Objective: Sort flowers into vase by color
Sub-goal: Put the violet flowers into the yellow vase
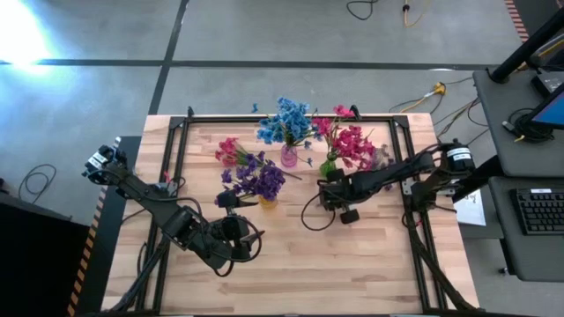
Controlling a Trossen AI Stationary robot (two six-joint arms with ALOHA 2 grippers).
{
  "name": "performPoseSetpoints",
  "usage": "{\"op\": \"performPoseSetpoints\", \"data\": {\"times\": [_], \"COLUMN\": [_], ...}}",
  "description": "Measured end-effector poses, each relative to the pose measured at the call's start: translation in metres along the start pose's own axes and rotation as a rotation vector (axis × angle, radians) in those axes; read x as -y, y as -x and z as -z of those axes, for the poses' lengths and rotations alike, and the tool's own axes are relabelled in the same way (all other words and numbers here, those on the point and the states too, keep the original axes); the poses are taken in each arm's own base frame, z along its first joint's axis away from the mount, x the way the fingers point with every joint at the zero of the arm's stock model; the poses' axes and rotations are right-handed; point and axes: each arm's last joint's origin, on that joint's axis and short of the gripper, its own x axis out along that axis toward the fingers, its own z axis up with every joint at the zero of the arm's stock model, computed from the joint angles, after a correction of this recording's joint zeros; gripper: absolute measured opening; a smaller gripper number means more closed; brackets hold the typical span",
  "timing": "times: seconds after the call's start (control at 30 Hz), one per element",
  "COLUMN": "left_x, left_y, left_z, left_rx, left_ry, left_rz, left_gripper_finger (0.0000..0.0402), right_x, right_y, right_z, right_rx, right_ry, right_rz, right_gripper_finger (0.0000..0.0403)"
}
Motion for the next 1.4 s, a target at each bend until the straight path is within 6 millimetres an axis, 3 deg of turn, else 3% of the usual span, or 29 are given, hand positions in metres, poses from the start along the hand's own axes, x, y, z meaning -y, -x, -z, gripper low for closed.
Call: {"op": "performPoseSetpoints", "data": {"times": [0.3,0.47,0.63,0.9,1.2,1.4], "left_x": [-0.001,-0.002,-0.001,0.0,0.0,0.0], "left_y": [-0.001,-0.003,-0.003,-0.003,-0.004,-0.004], "left_z": [0.0,-0.002,-0.004,-0.004,-0.004,-0.004], "left_rx": [-0.001,0.006,0.02,0.017,0.017,0.017], "left_ry": [-0.002,0.016,0.045,0.067,0.067,0.067], "left_rz": [-0.003,-0.006,-0.002,0.006,0.006,0.006], "left_gripper_finger": [0.0362,0.0362,0.0362,0.0362,0.0362,0.0362], "right_x": [-0.026,-0.047,-0.061,-0.048,-0.032,-0.027], "right_y": [0.005,0.022,0.042,0.035,0.002,-0.005], "right_z": [-0.007,-0.027,-0.04,-0.038,-0.035,-0.035], "right_rx": [0.026,0.111,0.134,0.077,-0.051,-0.076], "right_ry": [-0.008,-0.01,0.039,0.068,0.077,0.078], "right_rz": [-0.075,-0.156,0.015,0.191,0.178,0.176], "right_gripper_finger": [0.0009,0.0009,0.0009,0.0022,0.0108,0.0143]}}
